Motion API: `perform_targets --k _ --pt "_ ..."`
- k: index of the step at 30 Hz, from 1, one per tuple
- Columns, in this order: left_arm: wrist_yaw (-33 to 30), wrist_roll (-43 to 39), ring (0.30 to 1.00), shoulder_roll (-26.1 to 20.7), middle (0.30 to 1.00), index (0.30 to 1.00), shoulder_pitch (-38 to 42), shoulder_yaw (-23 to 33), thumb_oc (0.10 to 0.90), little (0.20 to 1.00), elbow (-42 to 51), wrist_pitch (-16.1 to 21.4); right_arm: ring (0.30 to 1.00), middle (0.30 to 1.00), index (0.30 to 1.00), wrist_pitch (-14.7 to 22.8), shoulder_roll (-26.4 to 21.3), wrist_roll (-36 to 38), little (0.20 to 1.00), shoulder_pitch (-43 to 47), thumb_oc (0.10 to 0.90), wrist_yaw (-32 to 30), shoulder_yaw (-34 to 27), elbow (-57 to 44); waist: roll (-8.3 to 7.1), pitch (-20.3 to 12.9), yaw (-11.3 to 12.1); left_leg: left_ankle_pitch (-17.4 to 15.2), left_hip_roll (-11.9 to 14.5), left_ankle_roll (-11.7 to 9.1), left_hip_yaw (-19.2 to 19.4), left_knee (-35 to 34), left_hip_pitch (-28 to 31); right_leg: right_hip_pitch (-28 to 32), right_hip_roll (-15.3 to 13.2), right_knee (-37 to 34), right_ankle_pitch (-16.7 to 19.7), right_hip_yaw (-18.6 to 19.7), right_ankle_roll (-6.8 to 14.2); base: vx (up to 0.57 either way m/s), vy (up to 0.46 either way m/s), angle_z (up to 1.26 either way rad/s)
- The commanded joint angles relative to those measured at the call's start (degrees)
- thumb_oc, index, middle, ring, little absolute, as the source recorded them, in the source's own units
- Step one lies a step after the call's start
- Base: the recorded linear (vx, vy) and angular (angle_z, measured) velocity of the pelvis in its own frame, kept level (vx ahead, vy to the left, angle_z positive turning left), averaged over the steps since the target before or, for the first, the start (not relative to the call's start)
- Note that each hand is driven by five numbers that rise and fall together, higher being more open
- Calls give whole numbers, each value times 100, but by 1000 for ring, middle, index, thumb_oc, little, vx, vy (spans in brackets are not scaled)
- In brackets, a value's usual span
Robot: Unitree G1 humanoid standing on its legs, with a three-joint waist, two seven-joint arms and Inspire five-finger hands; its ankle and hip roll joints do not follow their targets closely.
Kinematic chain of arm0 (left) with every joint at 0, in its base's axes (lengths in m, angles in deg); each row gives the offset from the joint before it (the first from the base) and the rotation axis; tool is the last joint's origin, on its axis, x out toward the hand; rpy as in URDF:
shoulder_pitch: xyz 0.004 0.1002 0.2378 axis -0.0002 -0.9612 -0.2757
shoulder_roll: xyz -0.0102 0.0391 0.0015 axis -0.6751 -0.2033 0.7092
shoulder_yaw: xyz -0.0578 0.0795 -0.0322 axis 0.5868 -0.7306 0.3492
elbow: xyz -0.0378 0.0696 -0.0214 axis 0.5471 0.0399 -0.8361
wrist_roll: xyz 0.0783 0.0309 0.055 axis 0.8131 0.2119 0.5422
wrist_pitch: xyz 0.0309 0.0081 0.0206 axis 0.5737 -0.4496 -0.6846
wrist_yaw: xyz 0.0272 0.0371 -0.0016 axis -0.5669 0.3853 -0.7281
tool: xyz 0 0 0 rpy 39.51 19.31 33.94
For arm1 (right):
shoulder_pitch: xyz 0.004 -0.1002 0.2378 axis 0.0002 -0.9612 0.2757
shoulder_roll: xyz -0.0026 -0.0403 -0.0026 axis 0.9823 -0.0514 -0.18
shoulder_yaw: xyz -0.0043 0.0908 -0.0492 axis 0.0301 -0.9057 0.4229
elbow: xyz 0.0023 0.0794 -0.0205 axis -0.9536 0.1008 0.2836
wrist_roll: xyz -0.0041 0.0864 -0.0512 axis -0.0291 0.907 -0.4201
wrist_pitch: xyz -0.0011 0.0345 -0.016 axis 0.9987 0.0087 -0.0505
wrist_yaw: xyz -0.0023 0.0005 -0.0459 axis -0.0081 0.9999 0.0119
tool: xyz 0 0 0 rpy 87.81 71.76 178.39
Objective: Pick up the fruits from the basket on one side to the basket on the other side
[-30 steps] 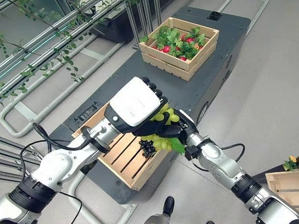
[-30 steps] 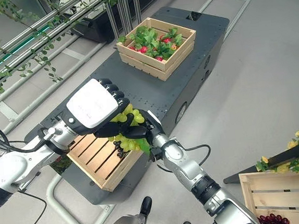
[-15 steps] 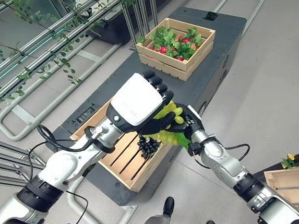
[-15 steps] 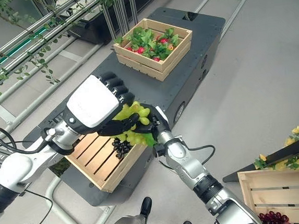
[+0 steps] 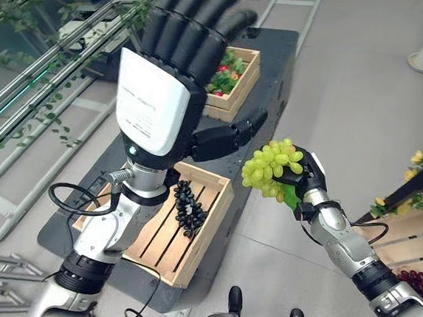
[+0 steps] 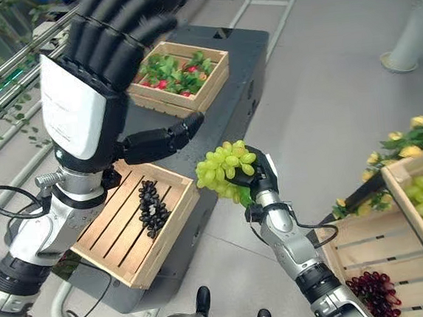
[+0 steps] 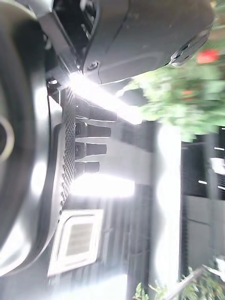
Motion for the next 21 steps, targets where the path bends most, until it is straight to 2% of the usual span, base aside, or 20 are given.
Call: perform_targets --k 1,4,7,9,10,12,13,15,16,18,19,21 --pt "-194 -903 900 266 900 900 -30 569 800 900 -338 34 300 300 300 1043 296 -239 300 94 400 -133 -297 -650 -315 -1188 -18 -863 -129 -105 305 10 397 -480 -135 7 568 190 123 -38 1 -21" --pt "316 -1492 900 466 900 900 -139 637 800 900 -290 9 300 300 300 1011 270 -191 300 14 400 -210 -405 -840 -354 -1186 -85 -845 -96 -105 352 10 356 -542 -105 7 624 269 117 -65 0 -26" --pt "414 -1679 900 556 900 900 -233 640 800 900 -341 41 300 300 300 987 244 -200 300 -42 400 -150 -484 -988 -383 -1180 -143 -870 -84 -98 407 10 360 -575 -65 7 624 346 106 -36 22 -24" --pt "627 -2080 900 595 900 900 -345 701 800 900 -359 197 300 300 300 981 217 -169 300 -98 400 -56 -536 -1114 -398 -1166 -189 -896 -76 -87 448 10 369 -605 -29 7 618 436 94 -34 37 -29" --pt "833 -2285 900 631 900 900 -470 717 800 900 -365 393 300 300 300 933 190 -129 300 -176 400 -26 -582 -1279 -407 -1155 -226 -911 -64 -84 473 10 374 -632 2 7 619 527 90 -33 35 -30" --pt "950 -2395 900 643 900 900 -553 711 800 900 -346 523 300 300 300 900 161 -139 300 -239 400 23 -625 -1395 -415 -1146 -252 -921 -62 -78 478 10 371 -667 27 7 621 615 87 -48 51 -38" --pt "937 -2489 900 676 900 900 -660 682 800 900 -356 521 300 300 300 723 105 -165 300 -290 400 170 -670 -1551 -419 -1128 -277 -937 -105 -61 396 10 361 -746 76 7 640 813 87 -51 60 -40" --pt "840 -2545 900 696 900 900 -720 677 800 900 -408 469 300 300 300 644 24 -157 300 -282 400 233 -692 -1585 -417 -1117 -266 -938 -179 -34 248 10 349 -806 123 7 662 1010 93 -30 102 -67" --pt "691 -2587 900 713 900 900 -819 706 800 900 -426 330 300 300 300 535 -43 79 300 -231 400 552 -732 -1637 -418 -1100 -215 -903 -383 32 -217 10 335 -874 186 7 717 1363 123 5 159 -106" --pt "666 -2644 900 728 900 900 -910 734 800 900 -428 320 300 300 300 471 -79 148 300 -200 400 673 -757 -1678 -420 -1079 -175 -888 -479 73 -410 10 321 -899 193 7 757 1549 152 22 141 -125" --pt "739 -2725 900 769 900 900 -960 760 800 900 -478 409 300 300 300 437 -129 144 300 -161 400 629 -780 -1731 -416 -1049 -188 -888 -463 83 -308 10 318 -900 180 7 775 1603 156 24 195 -147" --pt "1209 -3583 900 918 900 900 -1016 708 800 900 -619 714 300 300 300 330 -140 222 300 -167 400 615 -879 -2032 -414 -944 -301 -904 -426 103 28 10 357 -962 53 7 894 1551 224 16 222 -120"
